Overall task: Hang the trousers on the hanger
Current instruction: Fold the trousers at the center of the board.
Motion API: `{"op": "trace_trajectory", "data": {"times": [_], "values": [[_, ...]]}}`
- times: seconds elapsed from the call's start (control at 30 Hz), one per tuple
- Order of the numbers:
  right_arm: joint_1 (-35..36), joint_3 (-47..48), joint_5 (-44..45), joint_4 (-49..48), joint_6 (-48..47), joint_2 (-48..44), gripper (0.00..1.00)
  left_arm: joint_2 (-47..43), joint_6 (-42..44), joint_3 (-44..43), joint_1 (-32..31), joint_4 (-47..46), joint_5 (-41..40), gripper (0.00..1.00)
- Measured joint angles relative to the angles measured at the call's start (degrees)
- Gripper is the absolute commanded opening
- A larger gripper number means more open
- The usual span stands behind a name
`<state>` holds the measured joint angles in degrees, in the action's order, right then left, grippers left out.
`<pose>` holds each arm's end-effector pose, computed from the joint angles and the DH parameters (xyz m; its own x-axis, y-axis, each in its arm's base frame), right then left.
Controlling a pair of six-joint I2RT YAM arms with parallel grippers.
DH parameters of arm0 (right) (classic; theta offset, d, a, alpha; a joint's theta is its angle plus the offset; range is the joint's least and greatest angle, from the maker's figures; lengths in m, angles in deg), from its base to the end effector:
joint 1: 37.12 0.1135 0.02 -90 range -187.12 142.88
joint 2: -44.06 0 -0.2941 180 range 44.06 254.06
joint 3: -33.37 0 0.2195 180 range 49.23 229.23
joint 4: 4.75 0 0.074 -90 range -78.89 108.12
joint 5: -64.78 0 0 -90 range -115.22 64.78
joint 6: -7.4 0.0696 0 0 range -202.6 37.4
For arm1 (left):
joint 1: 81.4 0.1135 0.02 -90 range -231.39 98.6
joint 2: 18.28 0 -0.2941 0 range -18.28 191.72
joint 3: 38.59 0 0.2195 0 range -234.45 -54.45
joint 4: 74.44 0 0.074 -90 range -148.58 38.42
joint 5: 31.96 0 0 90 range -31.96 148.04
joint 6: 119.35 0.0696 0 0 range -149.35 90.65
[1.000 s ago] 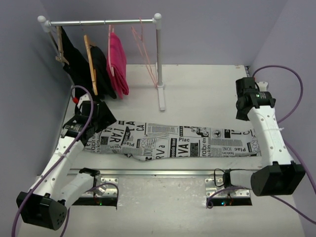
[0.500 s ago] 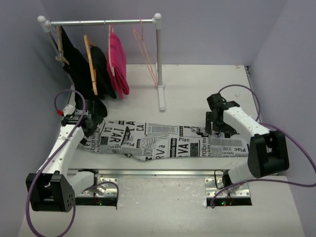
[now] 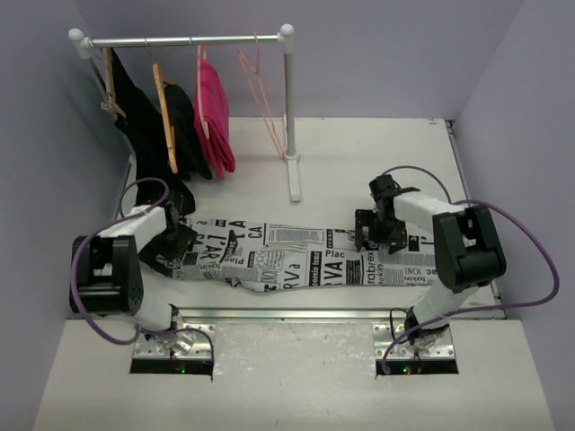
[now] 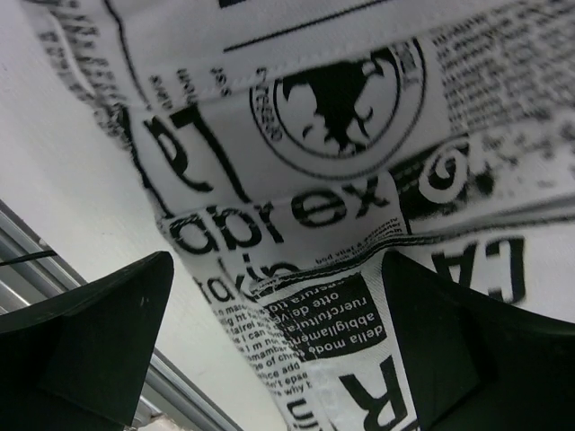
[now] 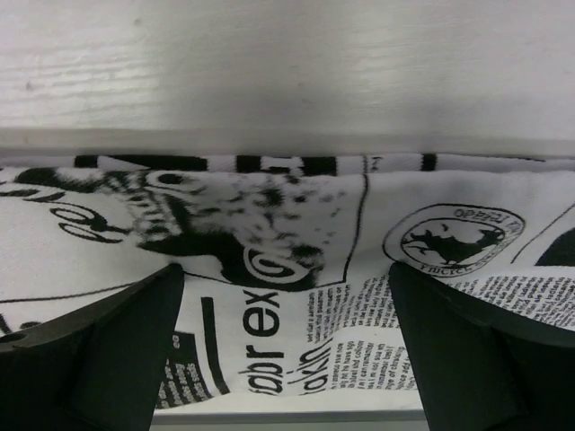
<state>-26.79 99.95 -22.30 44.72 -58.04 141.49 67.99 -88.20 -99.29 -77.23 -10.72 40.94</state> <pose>0.2669 0.0450 0.1511 -0.9530 0.2482 -0.1738 0.2479 0.9685 0.0242 0.1986 0.0350 0.1717 -0.4533 -0.8532 -0.2580 -0.8913 0.4307 0.1415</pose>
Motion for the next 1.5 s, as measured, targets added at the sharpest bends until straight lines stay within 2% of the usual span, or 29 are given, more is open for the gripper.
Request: {"op": "trace_trajectory", "data": {"times": [0.2, 0.33, 0.43, 0.57, 0.63, 0.8, 0.97, 1.1, 1.2, 1.27, 1.33, 1.4, 1.5], "values": [[-3.43, 0.16, -3.45, -0.12, 0.92, -0.43, 0.98, 6.11, -2.97, -6.29, 1.58, 6.17, 0.84, 1.00], [-0.71, -2.01, -4.31, -2.18, 0.78, -3.35, 0.96, 6.22, -4.43, -6.17, 4.80, 6.44, 3.29, 1.00], [8.27, -2.09, -3.03, -3.19, 1.02, -6.36, 0.87, 6.86, -5.04, -6.62, 5.91, 6.91, 3.19, 1.00], [28.71, 3.92, -2.72, -6.54, 3.67, -5.90, 0.51, 6.73, -5.69, -6.69, 5.97, 7.21, 3.16, 1.00], [37.34, 9.13, -4.14, -8.89, 4.27, -2.37, 0.40, 6.43, -5.86, -6.62, 5.97, 7.23, 3.01, 1.00], [49.17, 23.45, -7.21, -12.48, 4.67, 10.96, 0.35, 5.46, -6.15, -6.17, 6.08, 7.20, -0.61, 1.00], [50.84, 28.64, -5.82, -11.52, 6.34, 22.22, 0.30, 3.78, -5.95, -5.70, 6.66, 7.45, -5.00, 1.00], [45.40, 27.62, -4.11, -11.76, 10.53, 21.91, 0.29, 1.12, -5.90, -5.19, 7.23, 7.78, -8.11, 1.00], [41.88, 22.59, -1.17, -13.27, 12.43, 18.49, 0.32, 0.25, -5.74, -4.82, 8.36, 7.80, -9.44, 1.00], [40.48, 19.51, 0.12, -13.68, 12.63, 16.22, 0.39, 0.21, -5.63, -4.64, 9.22, 7.76, -10.12, 1.00], [39.81, 16.35, 0.00, -14.59, 11.94, 13.82, 0.51, 0.21, -5.59, -4.48, 9.92, 7.67, -10.75, 1.00], [39.67, 13.31, -1.30, -15.07, 10.70, 11.06, 0.71, 0.21, -5.52, -4.38, 10.23, 7.59, -11.26, 1.00], [40.00, 11.77, -3.47, -11.60, 8.81, 7.10, 0.77, -0.32, -4.38, -4.33, 10.34, 7.49, -11.36, 1.00]]}}
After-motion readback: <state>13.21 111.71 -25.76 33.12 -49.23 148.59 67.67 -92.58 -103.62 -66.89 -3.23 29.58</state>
